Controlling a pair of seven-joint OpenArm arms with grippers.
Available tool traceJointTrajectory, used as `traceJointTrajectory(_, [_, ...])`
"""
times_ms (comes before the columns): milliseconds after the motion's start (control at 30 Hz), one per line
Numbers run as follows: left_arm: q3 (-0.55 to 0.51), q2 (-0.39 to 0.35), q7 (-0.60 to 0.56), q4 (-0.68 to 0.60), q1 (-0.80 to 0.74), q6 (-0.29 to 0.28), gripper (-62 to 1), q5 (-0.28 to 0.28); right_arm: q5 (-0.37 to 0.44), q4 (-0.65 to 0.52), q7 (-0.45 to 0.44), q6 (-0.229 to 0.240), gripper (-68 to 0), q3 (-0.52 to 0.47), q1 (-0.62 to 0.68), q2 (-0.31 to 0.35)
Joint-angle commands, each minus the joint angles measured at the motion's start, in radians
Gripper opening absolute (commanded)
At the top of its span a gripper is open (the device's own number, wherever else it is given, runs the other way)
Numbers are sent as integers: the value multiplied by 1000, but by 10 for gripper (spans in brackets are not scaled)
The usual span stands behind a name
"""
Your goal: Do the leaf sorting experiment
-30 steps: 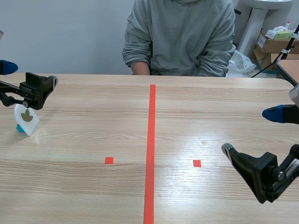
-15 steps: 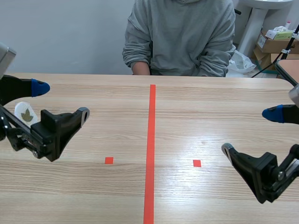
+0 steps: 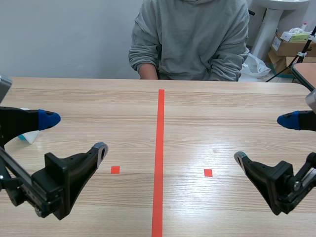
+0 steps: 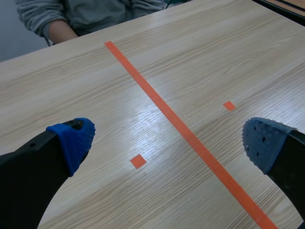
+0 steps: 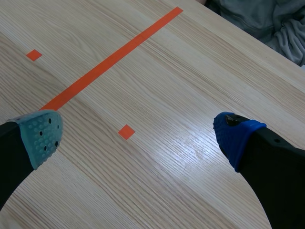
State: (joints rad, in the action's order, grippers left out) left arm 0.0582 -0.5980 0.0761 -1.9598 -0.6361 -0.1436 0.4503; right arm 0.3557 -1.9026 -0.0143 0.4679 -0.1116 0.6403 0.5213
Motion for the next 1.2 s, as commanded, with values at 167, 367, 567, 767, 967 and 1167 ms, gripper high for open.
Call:
traceJointTrajectory(167, [-5,19,-71,-8,-63,3,14,-29,14,-3,-14,-3,4,-10,-11,2])
traceJointTrajectory(367, [-5,19,-80,-8,-79,7,14,-29,14,-3,-10,-3,4,-10,-11,2])
traceJointTrajectory(567, [-5,18,-83,-8,-82,16,14,-36,14,-3,-11,-3,4,-10,-12,2])
traceJointTrajectory(767, [-5,19,-83,-8,-81,22,14,-36,14,-3,-11,-3,4,-10,-12,2])
traceJointTrajectory(967, [-5,19,-83,-8,-81,21,14,-64,14,-3,-11,-3,4,-10,-12,2])
traceJointTrajectory(1167, [-5,19,-84,-8,-81,21,14,-74,14,-3,-11,-3,4,-10,-12,2])
